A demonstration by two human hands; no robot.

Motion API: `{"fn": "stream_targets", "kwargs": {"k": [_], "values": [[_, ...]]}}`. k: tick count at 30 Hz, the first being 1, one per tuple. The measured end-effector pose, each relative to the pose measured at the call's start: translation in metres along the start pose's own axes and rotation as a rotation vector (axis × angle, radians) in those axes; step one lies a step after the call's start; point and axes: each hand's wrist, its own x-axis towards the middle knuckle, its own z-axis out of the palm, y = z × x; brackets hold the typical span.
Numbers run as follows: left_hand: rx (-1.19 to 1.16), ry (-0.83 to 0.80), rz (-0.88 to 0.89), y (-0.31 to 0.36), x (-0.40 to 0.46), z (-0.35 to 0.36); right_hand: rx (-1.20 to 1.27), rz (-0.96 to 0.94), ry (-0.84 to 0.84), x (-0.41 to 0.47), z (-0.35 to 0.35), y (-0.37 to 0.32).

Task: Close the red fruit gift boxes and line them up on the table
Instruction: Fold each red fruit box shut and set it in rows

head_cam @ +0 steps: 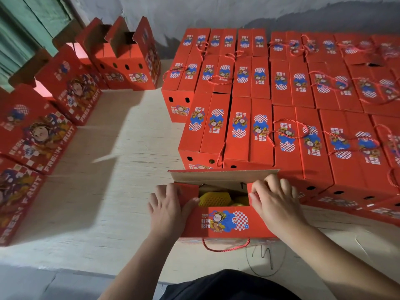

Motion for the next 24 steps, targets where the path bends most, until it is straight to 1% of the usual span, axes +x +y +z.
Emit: {"fn": "stream_targets", "kwargs": {"k": [1,3,5,7,8,10,11,12,14,15,16,17,18,20,22,23,24], "values": [[-0.049,0.004,-0.041,0.001,-0.001,0.001,0.032,0.002,0.011,0.000,0.000,0.001],[-0.194,0.068,-0.075,0.000,-0.003,0.002,0.160,0.020,0.062,0.000,-0.001,0.005],[-0.358,0.123,-0.080,-0.004,-0.006,0.001,0.383,0.064,0.202,-0.001,-0.004,0.009],[-0.525,0.123,-0.054,-0.009,-0.009,0.002,0.595,0.130,0.331,0.004,-0.011,0.012],[-0.608,0.127,-0.027,-0.010,-0.011,0.001,0.679,0.164,0.338,0.008,-0.015,0.016],[-0.779,0.178,0.049,-0.006,-0.013,-0.003,0.854,0.220,0.263,0.021,-0.023,0.025],[-0.846,0.211,0.083,-0.004,-0.012,-0.006,0.904,0.233,0.224,0.028,-0.027,0.029],[-0.873,0.236,0.107,-0.001,-0.008,-0.011,0.886,0.232,0.201,0.035,-0.030,0.034],[-0.825,0.218,0.122,0.003,0.005,-0.023,0.669,0.155,0.165,0.040,-0.031,0.039],[-0.784,0.160,0.118,0.005,0.012,-0.029,0.603,0.109,0.097,0.040,-0.030,0.037],[-0.725,0.074,0.125,0.005,0.019,-0.034,0.614,0.071,-0.017,0.038,-0.028,0.036],[-0.615,-0.006,0.171,0.005,0.024,-0.037,0.650,0.044,-0.144,0.035,-0.026,0.035],[-0.444,-0.068,0.254,0.004,0.028,-0.038,0.640,0.019,-0.253,0.032,-0.024,0.035],[-0.116,-0.170,0.412,-0.001,0.031,-0.032,0.467,-0.071,-0.392,0.024,-0.016,0.037],[0.030,-0.217,0.467,-0.002,0.031,-0.027,0.331,-0.150,-0.431,0.021,-0.015,0.033],[0.068,-0.205,0.490,-0.002,0.032,-0.026,0.299,-0.174,-0.415,0.021,-0.015,0.032],[0.111,-0.173,0.529,-0.002,0.034,-0.025,0.273,-0.211,-0.361,0.022,-0.016,0.031]]}}
